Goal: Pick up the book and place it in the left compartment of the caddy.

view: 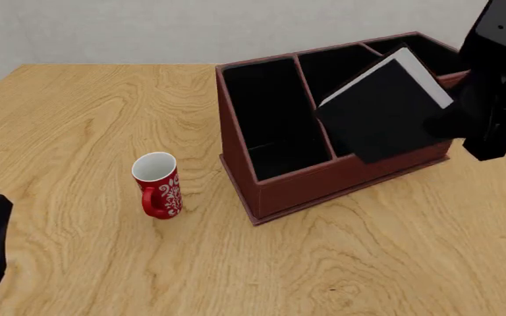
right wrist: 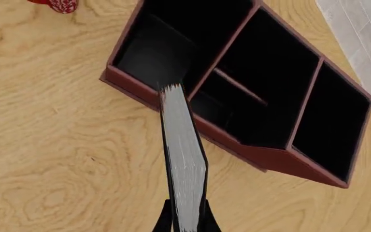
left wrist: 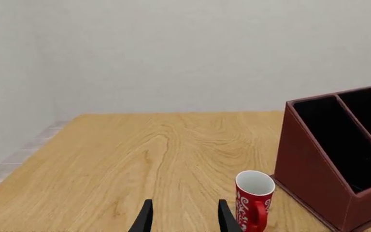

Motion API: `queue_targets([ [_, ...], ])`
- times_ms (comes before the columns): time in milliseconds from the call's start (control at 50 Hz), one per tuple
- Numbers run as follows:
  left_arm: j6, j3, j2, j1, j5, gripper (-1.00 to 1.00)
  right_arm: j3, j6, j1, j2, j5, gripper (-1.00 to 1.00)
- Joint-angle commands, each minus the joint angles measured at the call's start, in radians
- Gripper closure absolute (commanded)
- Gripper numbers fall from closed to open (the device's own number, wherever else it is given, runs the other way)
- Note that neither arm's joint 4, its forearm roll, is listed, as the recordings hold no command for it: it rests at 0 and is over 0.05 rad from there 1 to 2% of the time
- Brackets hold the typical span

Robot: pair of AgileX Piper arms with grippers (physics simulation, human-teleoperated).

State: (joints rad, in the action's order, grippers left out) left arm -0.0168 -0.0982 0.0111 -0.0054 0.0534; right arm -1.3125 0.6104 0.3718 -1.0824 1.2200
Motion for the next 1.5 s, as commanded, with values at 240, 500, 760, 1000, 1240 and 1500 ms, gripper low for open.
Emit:
queue_targets([
  [240, 0.014, 0.001, -0.006, 0.016, 0.007, -1.00, -0.089, 0.000, 0.059, -0.085, 0.000, 1.00],
  [500, 0.025, -0.004, -0.009, 0.026, 0.013, -1.00, -0.115, 0.010, 0.080, -0.123, 0.000, 1.00],
  [760, 0.046, -0.017, -0.009, 0.023, 0.027, -1.00, -0.170, 0.019, 0.085, -0.178, 0.000, 1.00],
  [1000, 0.034, -0.018, -0.010, 0.021, 0.018, -1.00, -0.212, 0.026, 0.087, -0.222, 0.000, 1.00],
  [1240, 0.016, -0.021, -0.010, 0.017, 0.016, -1.00, -0.237, 0.036, 0.085, -0.242, 0.000, 1.00],
  [1500, 0.037, -0.023, -0.010, 0.029, 0.012, -1.00, -0.296, 0.027, 0.103, -0.303, 0.000, 1.00],
])
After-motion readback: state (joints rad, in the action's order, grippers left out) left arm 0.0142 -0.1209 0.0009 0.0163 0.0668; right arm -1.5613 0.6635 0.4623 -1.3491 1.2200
